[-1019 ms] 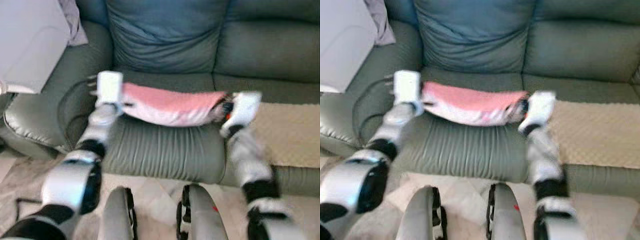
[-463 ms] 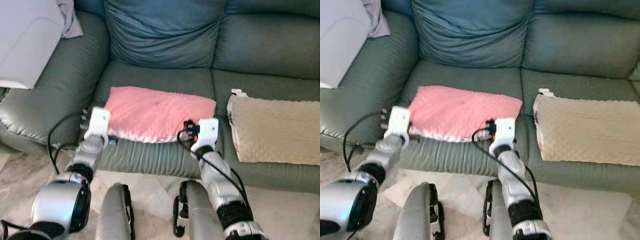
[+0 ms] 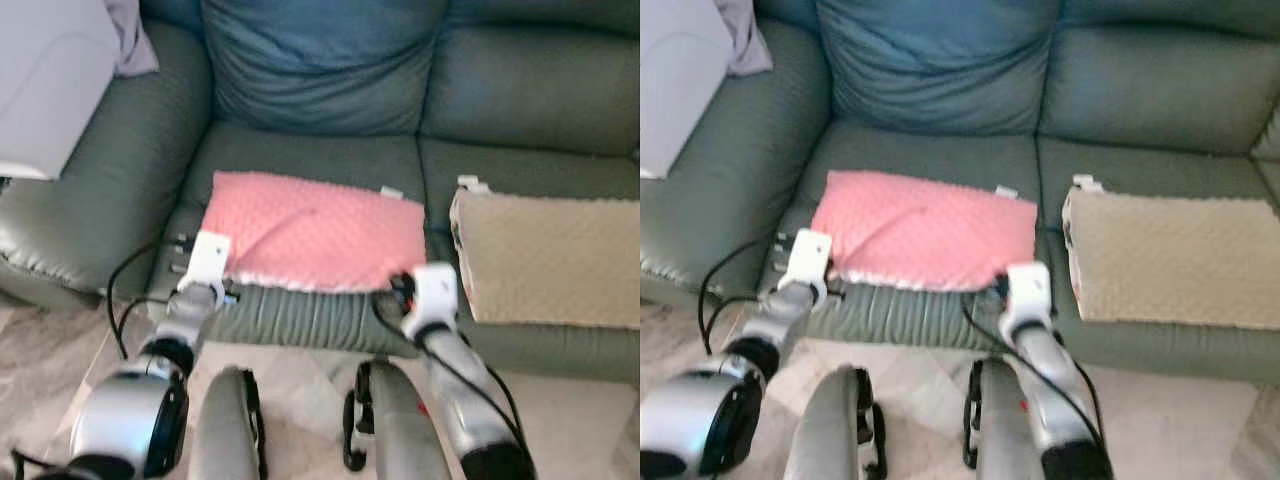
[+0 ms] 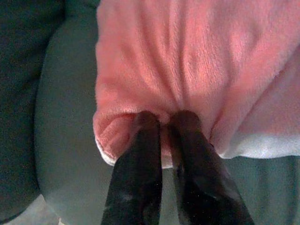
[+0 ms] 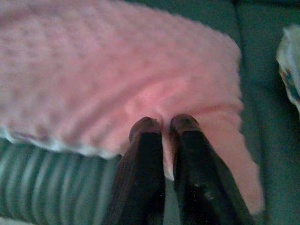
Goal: Move the pillow to the sofa
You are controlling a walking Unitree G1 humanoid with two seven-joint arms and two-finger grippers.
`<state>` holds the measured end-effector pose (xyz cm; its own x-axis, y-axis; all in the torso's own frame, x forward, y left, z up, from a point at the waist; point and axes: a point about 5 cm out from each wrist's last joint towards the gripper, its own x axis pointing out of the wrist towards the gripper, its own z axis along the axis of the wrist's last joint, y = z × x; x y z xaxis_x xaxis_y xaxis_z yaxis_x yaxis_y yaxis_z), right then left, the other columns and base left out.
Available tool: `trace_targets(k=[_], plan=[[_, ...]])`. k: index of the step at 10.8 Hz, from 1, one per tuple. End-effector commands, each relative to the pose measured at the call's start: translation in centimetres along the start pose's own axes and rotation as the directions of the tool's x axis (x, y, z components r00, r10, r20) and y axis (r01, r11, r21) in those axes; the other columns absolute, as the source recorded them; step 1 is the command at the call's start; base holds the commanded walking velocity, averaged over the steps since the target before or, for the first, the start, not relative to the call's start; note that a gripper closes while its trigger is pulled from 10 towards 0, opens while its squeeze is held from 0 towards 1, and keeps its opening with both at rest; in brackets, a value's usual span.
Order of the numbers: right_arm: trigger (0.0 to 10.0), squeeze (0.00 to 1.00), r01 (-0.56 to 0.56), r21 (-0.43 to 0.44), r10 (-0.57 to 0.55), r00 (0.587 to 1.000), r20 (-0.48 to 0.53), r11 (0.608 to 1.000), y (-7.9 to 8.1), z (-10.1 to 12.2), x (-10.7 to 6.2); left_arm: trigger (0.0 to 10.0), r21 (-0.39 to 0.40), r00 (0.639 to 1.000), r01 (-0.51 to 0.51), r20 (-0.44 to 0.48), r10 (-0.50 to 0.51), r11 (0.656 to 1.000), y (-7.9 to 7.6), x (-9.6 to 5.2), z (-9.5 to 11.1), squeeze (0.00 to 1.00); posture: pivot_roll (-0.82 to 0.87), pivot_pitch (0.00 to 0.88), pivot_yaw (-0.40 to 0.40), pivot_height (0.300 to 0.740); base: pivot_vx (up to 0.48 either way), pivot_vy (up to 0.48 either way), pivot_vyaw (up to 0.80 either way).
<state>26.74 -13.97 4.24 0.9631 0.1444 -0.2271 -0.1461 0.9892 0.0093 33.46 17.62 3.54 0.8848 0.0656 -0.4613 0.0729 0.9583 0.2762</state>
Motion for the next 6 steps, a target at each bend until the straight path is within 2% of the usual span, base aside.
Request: trace_targets(k=[1, 3, 5, 6], plan=[[10.0, 1.00, 0.020, 0.002, -0.020, 1.000, -0.004, 1.000, -0.4, 0.1, -0.3, 10.0, -0.012, 0.999, 0.004, -0.034, -0.004, 1.000, -0.3, -0.2, -1.0, 1.00, -0.02, 0.251, -0.012, 0.645, 0.000, 0.000, 0.00], [10.0, 1.00, 0.077, -0.010, -0.077, 0.997, 0.012, 0.997, -1.3, 0.9, -0.1, 10.0, -0.049, 1.000, 0.005, 0.005, -0.004, 0.999, -0.6, -0.2, -0.3, 1.00, -0.02, 0.240, -0.008, 0.645, 0.000, 0.000, 0.00], [10.0, 1.00, 0.142, -0.040, -0.142, 0.990, -0.012, 0.989, -2.4, 1.3, 0.1, 10.0, -0.077, 0.992, -0.037, 0.120, 0.047, 0.996, 0.4, -0.4, 1.2, 1.00, 0.00, 0.225, -0.005, 0.645, 0.000, 0.000, 0.00], [10.0, 1.00, 0.161, -0.016, -0.162, 0.986, -0.029, 0.987, -2.7, 1.2, 0.2, 10.0, -0.095, 0.983, -0.054, 0.172, 0.070, 0.994, 0.9, -0.7, 1.7, 1.00, 0.01, 0.219, -0.003, 0.645, 0.000, 0.000, 0.00]])
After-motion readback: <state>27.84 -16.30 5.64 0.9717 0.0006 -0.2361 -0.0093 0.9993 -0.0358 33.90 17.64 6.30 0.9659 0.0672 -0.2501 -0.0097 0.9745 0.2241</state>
